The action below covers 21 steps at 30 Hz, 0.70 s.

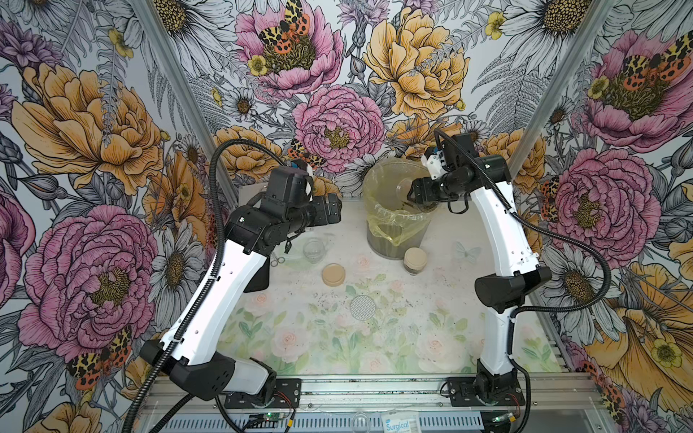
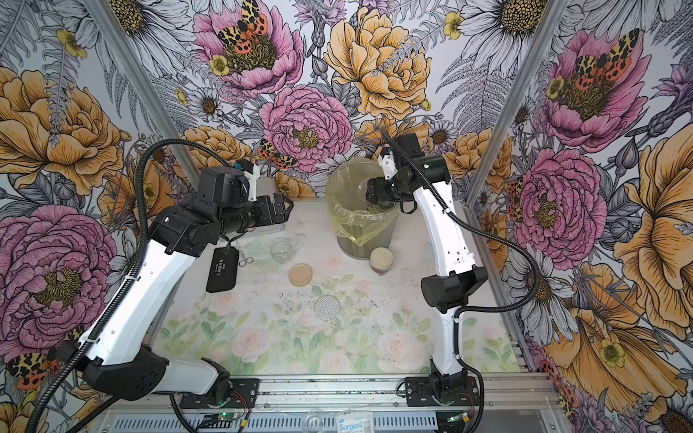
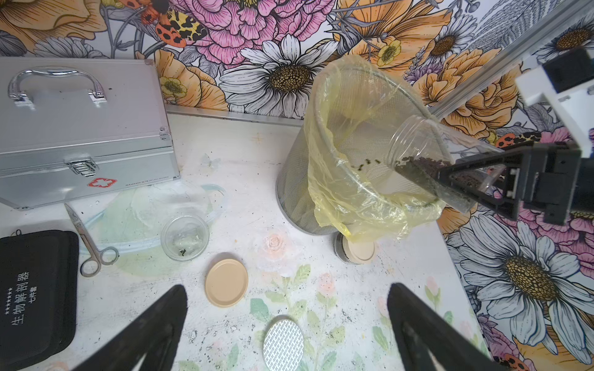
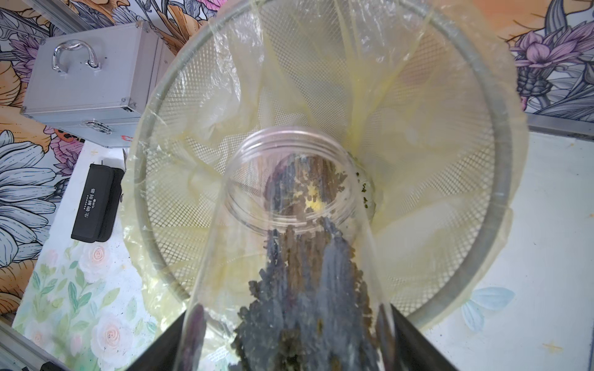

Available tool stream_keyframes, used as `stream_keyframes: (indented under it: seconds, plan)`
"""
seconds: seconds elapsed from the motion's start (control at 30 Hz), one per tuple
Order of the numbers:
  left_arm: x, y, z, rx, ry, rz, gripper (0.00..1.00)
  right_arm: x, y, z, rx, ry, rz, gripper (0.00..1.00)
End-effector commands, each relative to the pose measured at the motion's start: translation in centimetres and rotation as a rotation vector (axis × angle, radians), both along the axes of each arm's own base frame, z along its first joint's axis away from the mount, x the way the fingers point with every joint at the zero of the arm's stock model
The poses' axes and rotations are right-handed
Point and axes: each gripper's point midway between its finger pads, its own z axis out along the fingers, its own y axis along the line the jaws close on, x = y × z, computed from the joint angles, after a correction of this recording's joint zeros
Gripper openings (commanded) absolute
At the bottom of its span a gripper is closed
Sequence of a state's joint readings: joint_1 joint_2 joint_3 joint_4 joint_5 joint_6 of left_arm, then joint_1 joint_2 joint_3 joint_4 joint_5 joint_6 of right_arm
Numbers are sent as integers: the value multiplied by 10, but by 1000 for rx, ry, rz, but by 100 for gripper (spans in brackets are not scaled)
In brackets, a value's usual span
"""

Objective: Empty moldy tea leaves from jars
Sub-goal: Pour the moldy tea leaves from the jar into the trash bin.

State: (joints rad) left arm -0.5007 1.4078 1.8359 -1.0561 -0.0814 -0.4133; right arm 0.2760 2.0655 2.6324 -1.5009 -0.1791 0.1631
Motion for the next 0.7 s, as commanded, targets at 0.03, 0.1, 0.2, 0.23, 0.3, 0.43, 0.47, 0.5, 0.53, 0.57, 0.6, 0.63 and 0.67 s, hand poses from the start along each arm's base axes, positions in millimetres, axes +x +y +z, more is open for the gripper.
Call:
stream_keyframes:
  seconds: [0.03,0.1,0.2,0.23,0.3,0.43,0.47,0.5,0.53,0.57,0.6,0.63,0.67]
  plan:
    - [3,-4,7,-36,-18,-8,99,-6,13,7,24,-13,48,29]
    - [3,-6,7,-40,-20,-13,99,-8,14,0,20,14,40,29]
    - [2,-7,7,-37,-20,-13,99,-11,14,12,29,-15,29,30]
    - [3,-6,6,-36,-19,-11,99,-12,15,15,30,-28,29,30]
    - [2,-6,6,-35,-19,-13,99,-10,12,14,0,-37,22,30]
    - [1,-6,7,-35,-23,-12,99,-11,12,-1,-24,11,35,30]
    - [1,-5,7,-33,-24,-9,99,-12,15,1,-6,10,43,30]
    - [0,-5,6,-30,-24,-12,99,-12,17,6,11,-3,44,30]
    - [0,-5,6,-26,-26,-14,99,-11,18,12,23,-20,42,30]
    - [0,-5,6,-25,-27,-18,99,-11,18,19,38,-41,40,30]
    - [-1,-5,7,-25,-30,-22,99,-10,19,27,55,-63,37,30]
    - [-1,-5,7,-24,-31,-26,99,-11,19,32,67,-76,35,30]
    - [-2,-5,7,-24,-33,-30,99,-11,20,39,81,-93,31,30]
